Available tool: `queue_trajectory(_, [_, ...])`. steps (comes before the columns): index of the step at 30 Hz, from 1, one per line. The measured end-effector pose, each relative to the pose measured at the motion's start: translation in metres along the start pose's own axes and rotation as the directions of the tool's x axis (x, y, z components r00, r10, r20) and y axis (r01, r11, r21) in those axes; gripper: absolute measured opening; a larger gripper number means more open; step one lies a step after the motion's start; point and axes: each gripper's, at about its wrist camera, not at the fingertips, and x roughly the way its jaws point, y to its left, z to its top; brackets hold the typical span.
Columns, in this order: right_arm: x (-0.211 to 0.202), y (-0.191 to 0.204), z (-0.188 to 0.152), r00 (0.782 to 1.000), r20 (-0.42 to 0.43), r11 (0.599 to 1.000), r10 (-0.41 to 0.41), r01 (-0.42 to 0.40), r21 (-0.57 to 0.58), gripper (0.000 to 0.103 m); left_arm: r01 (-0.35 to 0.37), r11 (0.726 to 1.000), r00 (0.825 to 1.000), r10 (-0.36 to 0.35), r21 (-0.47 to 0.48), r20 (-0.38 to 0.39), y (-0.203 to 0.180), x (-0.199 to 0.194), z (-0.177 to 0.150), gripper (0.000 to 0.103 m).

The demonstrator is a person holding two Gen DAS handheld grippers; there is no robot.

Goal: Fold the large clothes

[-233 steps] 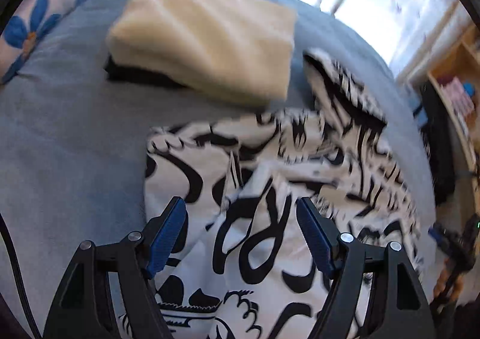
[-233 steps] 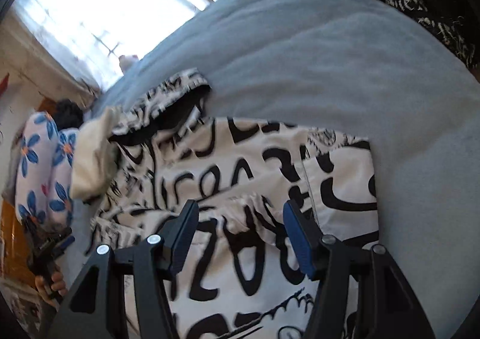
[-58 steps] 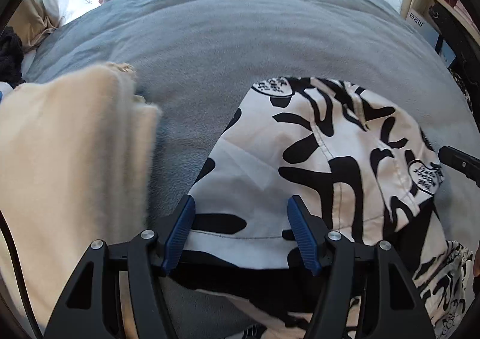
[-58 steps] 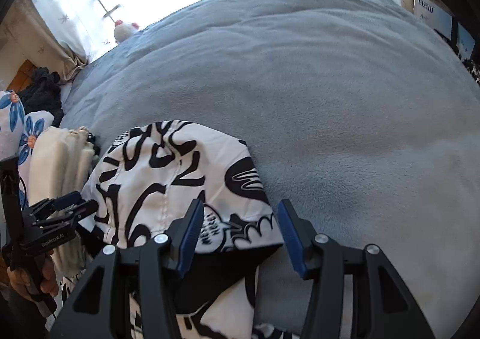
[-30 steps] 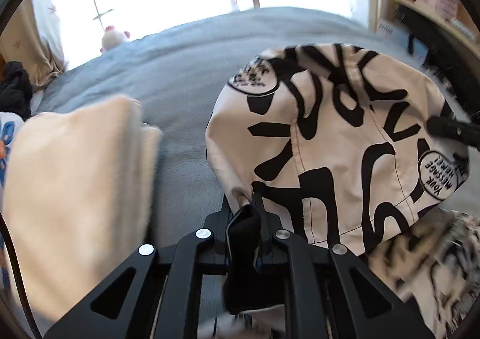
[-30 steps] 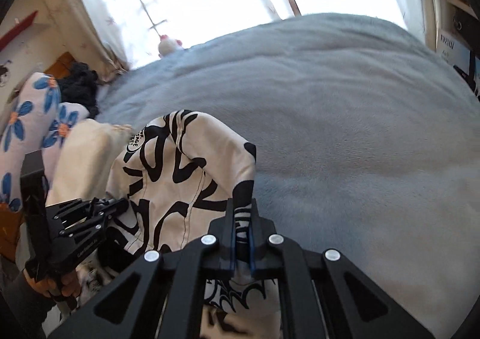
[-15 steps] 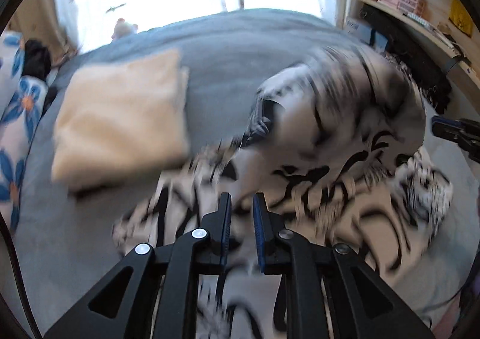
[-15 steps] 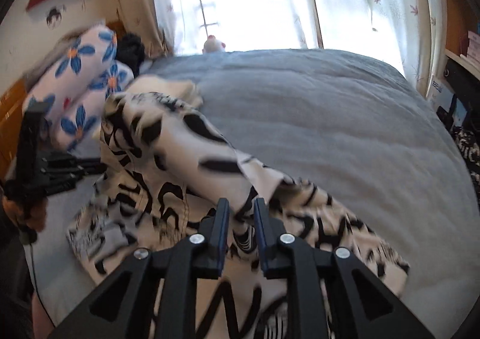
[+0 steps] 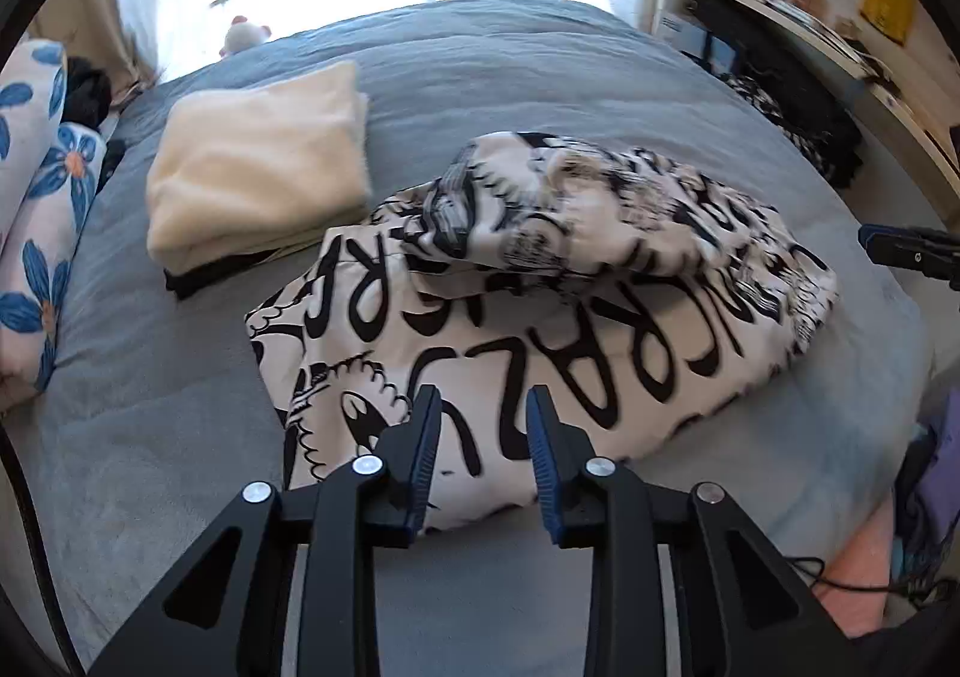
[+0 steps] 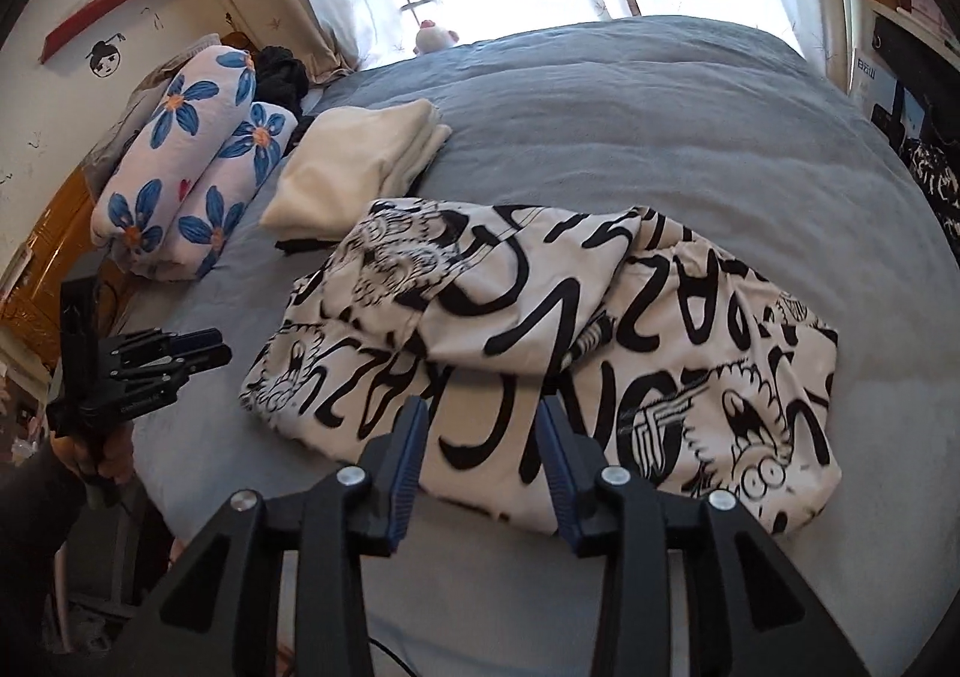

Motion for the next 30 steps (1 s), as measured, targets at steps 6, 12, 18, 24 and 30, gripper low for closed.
queue_trajectory(6, [-0.013, 0.001, -0.02, 0.998, 0.004, 0.996, 0.067, -0.067, 0.066, 0.06, 0.049, 0.999, 0.999, -0.049, 0.014, 0.023, -0.016, -0.01, -0.003, 0.069])
queue_trajectory(12, [0.037, -0.029, -0.029, 0.987, -0.027, 0.96, 0.161, -0.15, 0.236, 0.062, 0.274, 0.951, 0.958, -0.284, -0.144, -0.047, 0.003, 0.031, 0.009, 0.072])
queue_trajectory(18, [0.1, -0.066, -0.031, 0.949, 0.038, 0.849, 0.312, -0.297, 0.436, 0.062, 0.523, 0.727, 0.831, -0.552, -0.446, 0.074, 0.054, 0.101, 0.019, 0.072])
queue_trajectory(24, [0.155, -0.092, -0.026, 0.911, 0.102, 0.727, 0.399, -0.382, 0.571, 0.068, 0.578, 0.586, 0.782, -0.596, -0.568, 0.181, 0.09, 0.154, 0.036, 0.072])
queue_trajectory(30, [0.183, -0.103, -0.013, 0.854, 0.196, 0.612, 0.482, -0.489, 0.622, 0.069, 0.579, 0.523, 0.775, -0.592, -0.626, 0.222, 0.108, 0.193, 0.056, 0.072])
